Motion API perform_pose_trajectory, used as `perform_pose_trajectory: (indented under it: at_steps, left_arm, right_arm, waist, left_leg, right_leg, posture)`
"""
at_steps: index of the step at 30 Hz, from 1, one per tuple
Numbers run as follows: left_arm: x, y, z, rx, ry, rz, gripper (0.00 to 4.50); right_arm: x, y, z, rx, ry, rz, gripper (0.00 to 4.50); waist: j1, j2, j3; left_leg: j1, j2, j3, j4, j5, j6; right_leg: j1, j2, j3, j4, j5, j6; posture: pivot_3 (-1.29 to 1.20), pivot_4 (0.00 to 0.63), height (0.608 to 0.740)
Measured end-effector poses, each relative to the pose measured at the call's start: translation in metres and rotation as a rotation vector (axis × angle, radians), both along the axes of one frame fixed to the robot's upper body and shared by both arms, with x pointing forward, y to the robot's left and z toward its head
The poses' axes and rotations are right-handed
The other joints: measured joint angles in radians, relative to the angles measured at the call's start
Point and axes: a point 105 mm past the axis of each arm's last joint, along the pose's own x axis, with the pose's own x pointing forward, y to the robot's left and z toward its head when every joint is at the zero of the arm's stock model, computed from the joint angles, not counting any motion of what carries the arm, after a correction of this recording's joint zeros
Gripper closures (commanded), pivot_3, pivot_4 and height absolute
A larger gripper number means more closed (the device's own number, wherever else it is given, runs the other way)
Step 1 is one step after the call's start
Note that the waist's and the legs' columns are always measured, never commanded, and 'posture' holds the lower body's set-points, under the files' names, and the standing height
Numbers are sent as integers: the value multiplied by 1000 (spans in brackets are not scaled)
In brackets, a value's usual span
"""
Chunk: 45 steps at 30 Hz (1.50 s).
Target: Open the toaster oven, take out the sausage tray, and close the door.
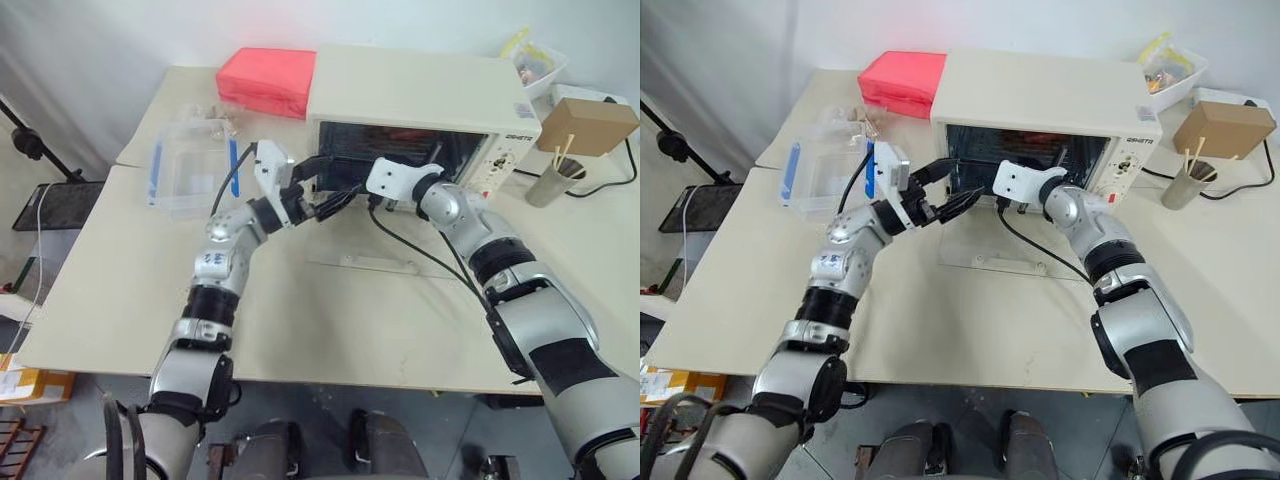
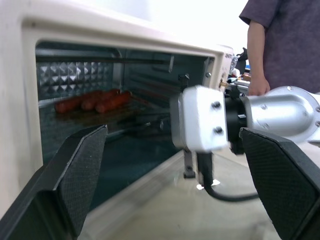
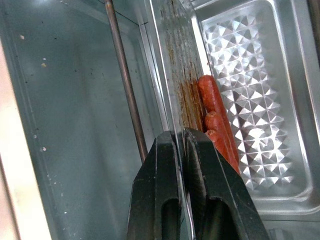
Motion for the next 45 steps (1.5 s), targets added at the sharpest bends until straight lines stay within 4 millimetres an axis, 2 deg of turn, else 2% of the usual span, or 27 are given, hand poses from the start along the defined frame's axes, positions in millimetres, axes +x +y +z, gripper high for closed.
perform_pose_trajectory:
  at_steps: [9, 15, 24, 33, 37, 40, 43, 45]
  left_arm:
    - [13, -3, 8, -39, 18, -13, 0]
    - [21, -3, 11, -65, 47, -8, 0]
    - [21, -1, 9, -75, 79, -46, 0]
    - [21, 8, 5, -70, 90, -49, 0]
    - [16, 32, -7, -85, 208, -64, 0]
    - [6, 52, -18, -105, 420, -99, 0]
    - [-13, 60, -23, -95, 619, -170, 0]
    - [-26, 59, -23, -95, 702, -219, 0]
  right_arm:
    - [-13, -7, -2, -43, -26, 41, 4489]
    - [-50, -5, -10, -105, -25, 138, 4489]
    - [-109, -9, -23, -129, 6, 170, 4489]
    - [-151, -19, -35, -143, 41, 164, 4489]
    - [-168, -16, -39, -143, 50, 185, 4489]
    - [-174, -12, -42, -152, 62, 209, 4489]
    - [-174, -8, -40, -155, 56, 227, 4489]
    - [-174, -4, -36, -159, 43, 247, 4489]
  waist:
    - [3, 0, 0]
    - [7, 0, 0]
    - [28, 0, 0]
    - [36, 0, 0]
    - [32, 0, 0]
    - [26, 0, 0]
    - [26, 0, 0]
    - [32, 0, 0]
  left_leg:
    - [-3, -1, -5, 0, 0, 0]
    - [-5, -1, -5, 1, 1, 1]
    - [-5, -2, -5, 2, 2, 1]
    - [-5, -2, -4, 2, 2, 0]
    - [-4, -2, -5, 2, 2, 0]
    - [-4, -2, -5, 2, 2, 0]
    - [-2, -2, -6, 2, 2, 0]
    - [-1, -2, -7, 2, 2, 0]
  right_leg:
    - [0, 0, -7, 0, 0, 0]
    - [0, 0, -15, -1, 0, 0]
    - [0, 0, -16, -1, 0, 0]
    - [0, 0, -16, -1, 0, 0]
    - [0, 1, -15, 0, 0, 0]
    - [0, 0, -15, 0, 0, 0]
    - [2, 0, -10, 0, 0, 0]
    - [4, 0, -7, 0, 0, 0]
  posture:
    - [0, 150, 740]
    - [0, 150, 740]
    - [0, 150, 740]
    - [0, 150, 740]
    - [0, 150, 740]
    - [0, 150, 740]
    - [0, 150, 740]
    - [0, 150, 740]
